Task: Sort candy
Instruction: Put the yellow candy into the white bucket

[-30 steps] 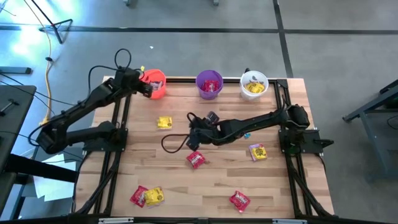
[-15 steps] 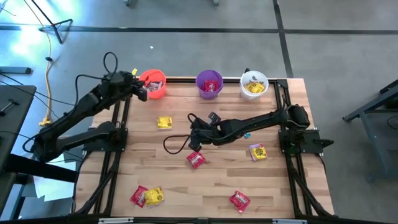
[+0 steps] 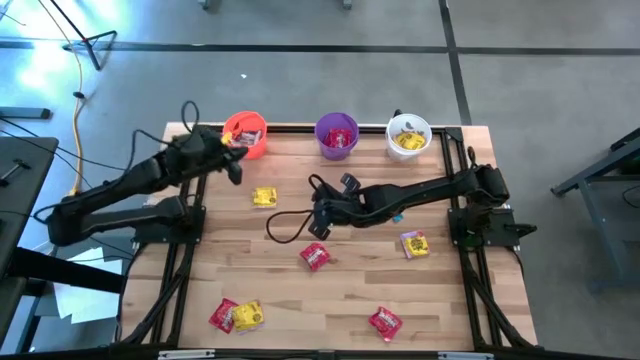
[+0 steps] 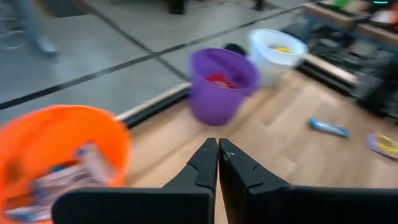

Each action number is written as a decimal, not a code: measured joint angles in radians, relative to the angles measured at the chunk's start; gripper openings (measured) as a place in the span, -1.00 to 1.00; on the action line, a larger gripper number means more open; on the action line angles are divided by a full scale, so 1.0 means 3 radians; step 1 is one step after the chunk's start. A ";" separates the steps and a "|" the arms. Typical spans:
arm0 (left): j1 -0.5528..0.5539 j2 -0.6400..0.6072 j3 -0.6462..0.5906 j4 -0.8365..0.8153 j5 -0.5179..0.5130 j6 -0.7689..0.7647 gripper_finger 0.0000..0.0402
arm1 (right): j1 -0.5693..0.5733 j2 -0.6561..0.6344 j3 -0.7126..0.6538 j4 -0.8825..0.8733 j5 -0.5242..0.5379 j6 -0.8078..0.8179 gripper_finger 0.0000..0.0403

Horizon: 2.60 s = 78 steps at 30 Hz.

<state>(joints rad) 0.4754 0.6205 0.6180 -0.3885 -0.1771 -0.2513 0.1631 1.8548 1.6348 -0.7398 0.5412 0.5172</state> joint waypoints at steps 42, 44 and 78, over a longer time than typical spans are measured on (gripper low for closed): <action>-0.1707 0.0154 -0.1047 0.1295 -0.0337 -0.0526 -1.00 | 0.0899 -0.1601 -0.2516 -0.0380 -0.1625 0.2665 -0.94; -0.1707 0.0180 -0.1047 0.1309 -0.0360 -0.0529 -1.00 | 0.0967 -0.1604 -0.2604 -0.0387 -0.1645 0.2816 -0.85; -0.1706 0.0355 -0.1047 0.1315 -0.0497 -0.0674 -1.00 | 0.1024 -0.1594 -0.3286 0.0053 -0.1566 0.3399 -0.95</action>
<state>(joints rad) -0.0364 0.7269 0.3038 0.0059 -0.3264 -0.4534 0.4702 1.3766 0.6489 -0.7239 0.0715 1.5368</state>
